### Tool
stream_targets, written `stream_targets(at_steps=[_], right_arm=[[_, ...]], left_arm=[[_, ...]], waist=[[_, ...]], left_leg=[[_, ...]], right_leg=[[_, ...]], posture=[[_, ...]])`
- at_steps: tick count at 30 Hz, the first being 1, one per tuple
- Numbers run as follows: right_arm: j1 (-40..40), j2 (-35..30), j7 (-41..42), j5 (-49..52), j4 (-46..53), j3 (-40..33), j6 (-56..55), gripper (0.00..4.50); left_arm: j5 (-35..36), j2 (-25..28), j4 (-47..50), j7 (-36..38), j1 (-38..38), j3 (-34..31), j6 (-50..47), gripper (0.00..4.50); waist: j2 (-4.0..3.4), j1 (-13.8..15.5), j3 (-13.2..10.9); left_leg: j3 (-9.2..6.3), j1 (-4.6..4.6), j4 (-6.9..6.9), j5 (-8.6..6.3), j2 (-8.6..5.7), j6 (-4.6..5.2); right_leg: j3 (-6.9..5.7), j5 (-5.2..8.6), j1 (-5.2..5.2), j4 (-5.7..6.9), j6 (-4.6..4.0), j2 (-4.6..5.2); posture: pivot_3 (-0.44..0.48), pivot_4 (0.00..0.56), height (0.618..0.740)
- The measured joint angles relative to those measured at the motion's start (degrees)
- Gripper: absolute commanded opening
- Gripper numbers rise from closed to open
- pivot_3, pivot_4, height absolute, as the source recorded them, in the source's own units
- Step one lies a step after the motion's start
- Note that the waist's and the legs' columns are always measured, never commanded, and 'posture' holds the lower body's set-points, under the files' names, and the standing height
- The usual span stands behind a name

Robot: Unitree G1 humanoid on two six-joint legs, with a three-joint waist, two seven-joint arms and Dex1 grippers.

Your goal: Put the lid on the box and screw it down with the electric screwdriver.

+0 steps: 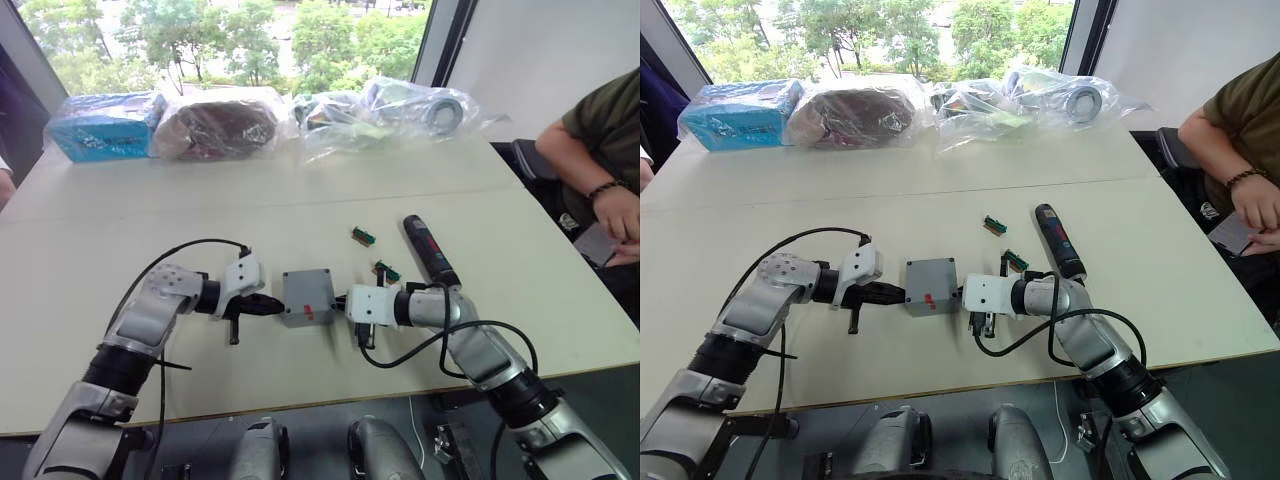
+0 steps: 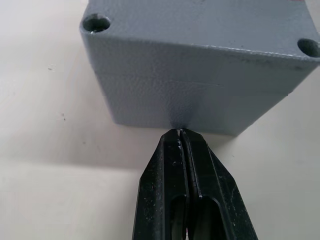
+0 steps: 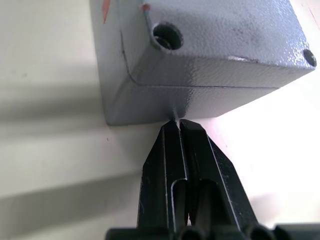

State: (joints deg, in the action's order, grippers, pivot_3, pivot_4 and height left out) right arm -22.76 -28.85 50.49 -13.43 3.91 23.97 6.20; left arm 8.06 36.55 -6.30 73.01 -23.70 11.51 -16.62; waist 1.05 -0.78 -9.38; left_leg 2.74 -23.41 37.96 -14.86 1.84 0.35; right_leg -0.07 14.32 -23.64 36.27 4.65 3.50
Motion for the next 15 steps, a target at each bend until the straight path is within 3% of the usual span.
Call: stream_targets(at_steps=[15], right_arm=[[-1.2, 0.7, 2.3, 0.0, -1.3, 0.7, -1.4, 0.04]], left_arm=[[1.4, 3.5, 3.7, -0.5, 2.7, -0.8, -0.5, 0.00]], waist=[[-0.03, 0.0, 0.0]], left_leg=[[0.02, 0.00, -0.02, 0.00, 0.00, 0.00]], right_leg=[[0.00, 0.00, -0.01, 0.00, -0.01, 0.06]], posture=[[0.000, 0.150, 0.740]])
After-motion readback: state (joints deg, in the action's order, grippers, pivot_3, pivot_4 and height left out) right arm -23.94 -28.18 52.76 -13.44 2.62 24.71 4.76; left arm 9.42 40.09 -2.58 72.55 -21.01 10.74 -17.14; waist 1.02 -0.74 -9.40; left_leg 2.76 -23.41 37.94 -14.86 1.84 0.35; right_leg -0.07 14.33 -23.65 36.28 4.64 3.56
